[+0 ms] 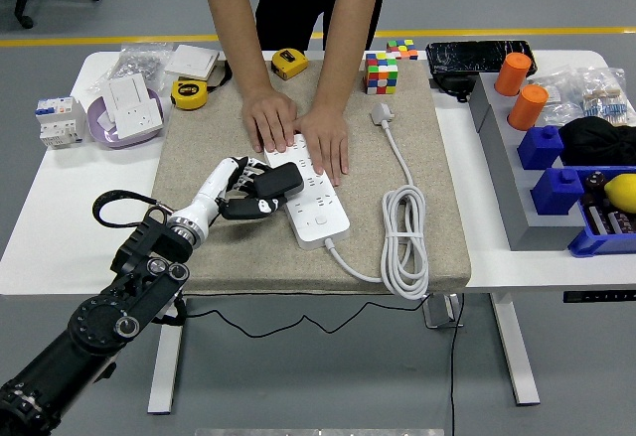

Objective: Pick up the plug,place it near the board,insert it into the board,press the button

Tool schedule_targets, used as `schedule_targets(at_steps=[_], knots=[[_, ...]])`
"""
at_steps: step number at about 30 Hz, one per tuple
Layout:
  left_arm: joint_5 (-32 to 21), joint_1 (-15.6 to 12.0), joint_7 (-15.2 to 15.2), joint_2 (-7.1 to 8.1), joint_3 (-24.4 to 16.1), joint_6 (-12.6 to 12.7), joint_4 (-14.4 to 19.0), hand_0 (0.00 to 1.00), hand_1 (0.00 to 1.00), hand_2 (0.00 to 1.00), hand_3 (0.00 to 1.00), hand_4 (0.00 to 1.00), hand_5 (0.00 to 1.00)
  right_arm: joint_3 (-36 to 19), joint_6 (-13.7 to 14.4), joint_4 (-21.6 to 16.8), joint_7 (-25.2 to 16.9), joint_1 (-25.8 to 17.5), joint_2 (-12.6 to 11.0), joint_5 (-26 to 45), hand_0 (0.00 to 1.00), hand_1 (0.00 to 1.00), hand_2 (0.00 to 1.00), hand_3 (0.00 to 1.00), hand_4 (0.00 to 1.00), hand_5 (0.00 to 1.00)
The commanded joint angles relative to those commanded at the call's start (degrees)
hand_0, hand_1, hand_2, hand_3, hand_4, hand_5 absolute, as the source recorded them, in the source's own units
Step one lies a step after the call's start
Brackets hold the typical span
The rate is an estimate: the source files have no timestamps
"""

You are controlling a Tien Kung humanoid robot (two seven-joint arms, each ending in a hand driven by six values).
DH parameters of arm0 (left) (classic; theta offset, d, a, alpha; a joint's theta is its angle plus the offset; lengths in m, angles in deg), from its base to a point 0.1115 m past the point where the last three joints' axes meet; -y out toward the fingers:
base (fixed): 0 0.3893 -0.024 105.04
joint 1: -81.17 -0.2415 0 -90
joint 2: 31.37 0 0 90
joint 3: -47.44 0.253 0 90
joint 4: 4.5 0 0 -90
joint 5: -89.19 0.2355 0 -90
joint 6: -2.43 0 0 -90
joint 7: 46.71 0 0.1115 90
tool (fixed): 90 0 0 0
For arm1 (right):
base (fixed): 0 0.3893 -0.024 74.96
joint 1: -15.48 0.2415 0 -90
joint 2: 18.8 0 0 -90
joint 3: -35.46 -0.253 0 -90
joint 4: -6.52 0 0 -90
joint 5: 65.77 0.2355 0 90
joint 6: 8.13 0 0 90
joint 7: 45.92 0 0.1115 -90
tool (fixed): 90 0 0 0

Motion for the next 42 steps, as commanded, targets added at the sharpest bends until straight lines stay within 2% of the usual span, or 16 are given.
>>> schedule_targets(at_steps=[4, 7, 10, 11, 16, 17, 22, 23, 25, 27, 29, 32, 41, 42], knots=[[-2.19, -1.35, -0.27, 0.00, -2.70, -0.32, 2.14, 0.557, 0.529, 0.503, 0.454, 0.642, 0.076, -0.38, 0.00, 0.00, 0.05, -0.02, 0.09, -0.17, 0.815, 0.719, 0.695, 0.607, 0.881, 0.566], [1.54, -3.91, 0.19, 0.00, -7.02, 0.34, 6.31, 0.558, 0.529, 0.503, 0.449, 0.638, 0.087, -0.43, 0.06, 0.00, -0.03, -0.06, 0.20, 0.04, 0.815, 0.720, 0.695, 0.606, 0.881, 0.566], [8.02, -5.30, 0.97, 0.00, -10.45, 2.36, 8.69, 0.558, 0.529, 0.503, 0.449, 0.638, 0.087, -0.66, 0.07, 0.00, -0.02, -0.17, 0.26, -0.01, 0.815, 0.720, 0.695, 0.606, 0.881, 0.566], [10.63, -5.51, 1.41, 0.00, -11.13, 3.46, 9.04, 0.692, 0.571, 0.522, 0.500, 0.663, 0.113, -0.81, 0.06, 0.00, 0.02, -0.20, 0.27, -0.14, 0.816, 0.719, 0.695, 0.606, 0.881, 0.566], [22.91, -5.97, 2.77, 0.00, -11.85, 6.34, 10.21, 0.692, 0.571, 0.522, 0.500, 0.663, 0.113, -0.74, 0.09, 0.00, -0.06, -0.14, 0.29, 0.00, 0.816, 0.719, 0.695, 0.606, 0.881, 0.566], [25.14, -5.94, 2.97, 0.00, -11.76, 6.48, 10.19, 0.775, 0.657, 0.561, 0.520, 0.708, 0.111, -0.65, 0.10, 0.00, -0.08, -0.09, 0.30, 0.07, 0.816, 0.719, 0.695, 0.606, 0.881, 0.566], [36.81, -5.91, 3.75, 0.24, -10.97, 6.36, 8.91, 0.775, 0.657, 0.561, 0.520, 0.708, 0.111, -0.43, 0.13, 0.00, -0.18, -0.04, 0.34, 0.30, 0.816, 0.719, 0.695, 0.606, 0.881, 0.566], [38.81, -5.91, 3.84, 0.35, -10.70, 6.27, 8.56, 0.854, 0.775, 0.617, 0.530, 0.722, 0.109, -0.50, 0.12, 0.00, -0.15, -0.07, 0.34, 0.21, 0.815, 0.719, 0.695, 0.606, 0.882, 0.566], [41.86, -5.89, 3.94, 0.49, -10.23, 6.22, 7.34, 0.854, 0.775, 0.617, 0.530, 0.722, 0.109, -0.88, 0.06, 0.00, -0.03, -0.18, 0.32, -0.26, 0.815, 0.719, 0.695, 0.606, 0.882, 0.566], [43.54, -5.98, 3.89, 0.36, -10.44, 6.25, 6.39, 0.854, 0.775, 0.617, 0.530, 0.722, 0.109, -1.05, 0.04, 0.00, 0.03, -0.28, 0.31, -0.47, 0.815, 0.719, 0.695, 0.606, 0.882, 0.566], [43.89, -6.09, 3.81, 0.29, -10.61, 6.25, 5.72, 0.874, 0.814, 0.636, 0.529, 0.720, 0.108, -1.10, 0.04, 0.00, 0.05, -0.35, 0.27, -0.56, 0.816, 0.718, 0.695, 0.605, 0.881, 0.566], [43.98, -6.22, 3.77, 0.24, -10.99, 6.03, 4.90, 0.874, 0.814, 0.636, 0.529, 0.720, 0.108, -1.01, 0.04, 0.00, 0.02, -0.39, 0.20, -0.52, 0.816, 0.718, 0.695, 0.605, 0.881, 0.566], [43.67, -6.25, 4.06, 0.47, -11.56, 4.98, 4.48, 0.883, 0.825, 0.648, 0.527, 0.730, 0.125, -0.54, 0.08, 0.00, -0.04, -0.49, 0.24, -0.35, 0.815, 0.719, 0.695, 0.605, 0.881, 0.566], [43.75, -6.17, 4.16, 0.55, -11.64, 4.72, 4.37, 0.895, 0.832, 0.660, 0.569, 0.754, 0.096, -0.37, 0.05, 0.00, -0.06, -0.47, 0.23, -0.20, 0.814, 0.719, 0.695, 0.604, 0.878, 0.564]])
